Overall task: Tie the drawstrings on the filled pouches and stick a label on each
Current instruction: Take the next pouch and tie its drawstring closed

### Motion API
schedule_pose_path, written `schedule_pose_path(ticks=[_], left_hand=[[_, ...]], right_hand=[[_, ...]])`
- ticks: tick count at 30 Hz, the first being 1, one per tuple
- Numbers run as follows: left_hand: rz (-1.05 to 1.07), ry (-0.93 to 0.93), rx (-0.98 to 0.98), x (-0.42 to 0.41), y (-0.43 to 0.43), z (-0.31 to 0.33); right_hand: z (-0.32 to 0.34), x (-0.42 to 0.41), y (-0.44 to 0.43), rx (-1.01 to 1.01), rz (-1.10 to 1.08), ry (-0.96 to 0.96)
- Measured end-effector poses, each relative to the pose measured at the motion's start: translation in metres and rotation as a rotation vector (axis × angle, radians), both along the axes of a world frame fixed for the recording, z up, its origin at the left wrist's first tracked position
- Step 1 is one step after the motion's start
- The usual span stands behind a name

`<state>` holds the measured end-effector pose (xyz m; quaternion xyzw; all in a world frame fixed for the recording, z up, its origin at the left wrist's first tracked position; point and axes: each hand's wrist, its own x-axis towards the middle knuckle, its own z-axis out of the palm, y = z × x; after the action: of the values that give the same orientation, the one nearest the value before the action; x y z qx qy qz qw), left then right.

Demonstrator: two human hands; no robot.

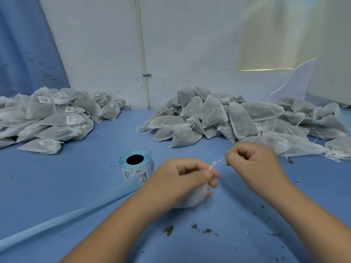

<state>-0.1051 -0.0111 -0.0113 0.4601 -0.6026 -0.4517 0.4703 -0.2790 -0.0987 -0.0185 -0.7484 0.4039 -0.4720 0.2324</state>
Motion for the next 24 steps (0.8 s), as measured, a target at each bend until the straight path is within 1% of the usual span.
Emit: schedule_pose_path(ticks=[3,6,7,9,11,14,18,21,22,23,24], left_hand=[[0.122,0.142,-0.078,0.004,-0.002,0.002],[0.228,0.241,-0.070,0.004,-0.005,0.001],[0.254,0.252,-0.051,0.003,-0.005,0.001],[0.261,0.173,-0.032,0.002,-0.007,0.000],[0.187,0.038,-0.027,0.000,-0.006,-0.003],[0.089,-0.125,-0.038,-0.003,-0.003,-0.004],[0.090,-0.160,-0.039,-0.001,-0.001,-0.001],[0.064,-0.241,-0.056,-0.003,0.001,-0.001],[0.059,-0.238,-0.049,-0.004,0.001,0.000],[0.046,-0.178,-0.014,-0.005,0.001,0.001],[0.025,-0.066,0.049,-0.005,-0.001,0.002]], right_hand=[[-0.001,0.004,0.007,0.006,0.098,0.093],[0.002,0.007,0.020,-0.040,0.230,0.236],[0.003,0.008,0.024,-0.076,0.273,0.286],[0.007,0.012,0.035,-0.138,0.357,0.348],[0.010,0.014,0.043,-0.140,0.438,0.290],[0.014,0.012,0.045,-0.033,0.475,0.080],[0.019,0.007,0.036,0.062,0.328,-0.089],[0.015,0.006,0.028,0.091,0.272,-0.091],[0.013,0.007,0.026,0.113,0.278,-0.071],[0.009,0.009,0.025,0.133,0.285,-0.046],[0.006,0.010,0.024,0.143,0.279,-0.016]])
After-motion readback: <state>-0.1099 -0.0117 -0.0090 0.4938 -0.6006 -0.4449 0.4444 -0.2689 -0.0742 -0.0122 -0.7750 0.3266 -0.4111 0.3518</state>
